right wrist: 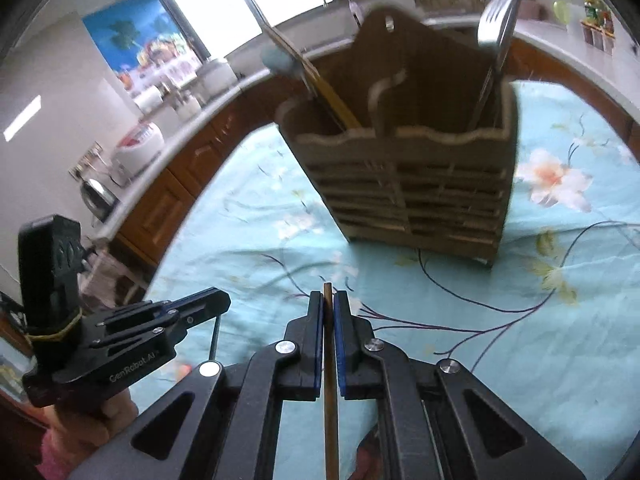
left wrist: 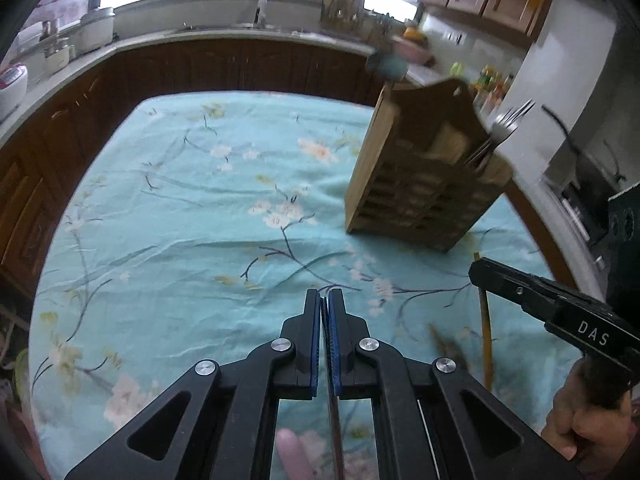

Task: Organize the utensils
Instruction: 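Lift both held chopsticks up over the wooden utensil holder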

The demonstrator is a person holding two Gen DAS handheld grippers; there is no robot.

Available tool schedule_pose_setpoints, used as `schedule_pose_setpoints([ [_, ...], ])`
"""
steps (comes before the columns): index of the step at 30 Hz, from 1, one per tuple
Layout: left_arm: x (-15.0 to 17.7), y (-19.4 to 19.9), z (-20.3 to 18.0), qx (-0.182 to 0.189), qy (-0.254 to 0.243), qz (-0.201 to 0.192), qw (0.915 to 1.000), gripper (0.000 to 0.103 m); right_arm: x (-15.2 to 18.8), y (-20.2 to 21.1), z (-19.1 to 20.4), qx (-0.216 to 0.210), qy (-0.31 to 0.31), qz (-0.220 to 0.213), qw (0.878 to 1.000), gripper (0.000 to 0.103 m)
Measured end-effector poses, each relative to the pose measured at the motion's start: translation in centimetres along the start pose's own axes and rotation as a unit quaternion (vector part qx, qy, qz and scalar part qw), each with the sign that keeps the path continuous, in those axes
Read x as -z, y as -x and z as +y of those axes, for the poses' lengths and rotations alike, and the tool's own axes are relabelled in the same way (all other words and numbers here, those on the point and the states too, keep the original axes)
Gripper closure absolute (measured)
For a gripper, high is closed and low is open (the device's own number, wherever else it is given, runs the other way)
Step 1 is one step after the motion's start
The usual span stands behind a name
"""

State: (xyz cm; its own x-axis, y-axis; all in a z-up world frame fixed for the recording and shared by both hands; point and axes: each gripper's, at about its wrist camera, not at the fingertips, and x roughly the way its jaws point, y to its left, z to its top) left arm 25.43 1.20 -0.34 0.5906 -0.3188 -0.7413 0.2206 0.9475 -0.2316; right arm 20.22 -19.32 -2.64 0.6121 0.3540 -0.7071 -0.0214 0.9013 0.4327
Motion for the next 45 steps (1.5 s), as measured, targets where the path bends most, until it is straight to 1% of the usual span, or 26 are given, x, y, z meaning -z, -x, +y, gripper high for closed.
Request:
schedule_pose_setpoints([
  [4,0.9,3.4,-0.4,0.007,0.0,-0.023,0.9997,0.1,-0.2,2.4,0.7,-0.013,0.001,-0.024,1.0,0.098],
  [13,3.0,9.8,-1.7,0.015,-0.009,-0.065,0.9978,0.1,0.6,6.9,1.2,-0.019,0.004,-0.067,0.998,0.098],
  [18,3.9,11.7,-2.1,0.011,-0.014,-0.08,0.9966,0.1,1.1,9.1,1.2,-0.016,0.008,-0.084,0.996,0.098],
  [22,4.3,13.5,-2.0,0.013,-0.006,-0.095,0.9954,0.1,1.5,10.4,1.2,-0.015,0.011,-0.097,0.995,0.098],
  [30,4.9,16.2,-2.2,0.009,-0.003,-0.137,0.9906,0.1,1.7,12.8,1.7,-0.009,0.019,-0.125,0.992,0.098],
  [37,5.3,17.4,-1.5,0.008,0.012,-0.163,0.9865,0.101,1.7,14.0,2.1,-0.003,0.025,-0.141,0.99,0.098],
  [45,5.1,17.8,-0.6,0.015,0.029,-0.179,0.9833,0.101,1.3,14.4,2.1,0.004,0.028,-0.152,0.988,0.098],
])
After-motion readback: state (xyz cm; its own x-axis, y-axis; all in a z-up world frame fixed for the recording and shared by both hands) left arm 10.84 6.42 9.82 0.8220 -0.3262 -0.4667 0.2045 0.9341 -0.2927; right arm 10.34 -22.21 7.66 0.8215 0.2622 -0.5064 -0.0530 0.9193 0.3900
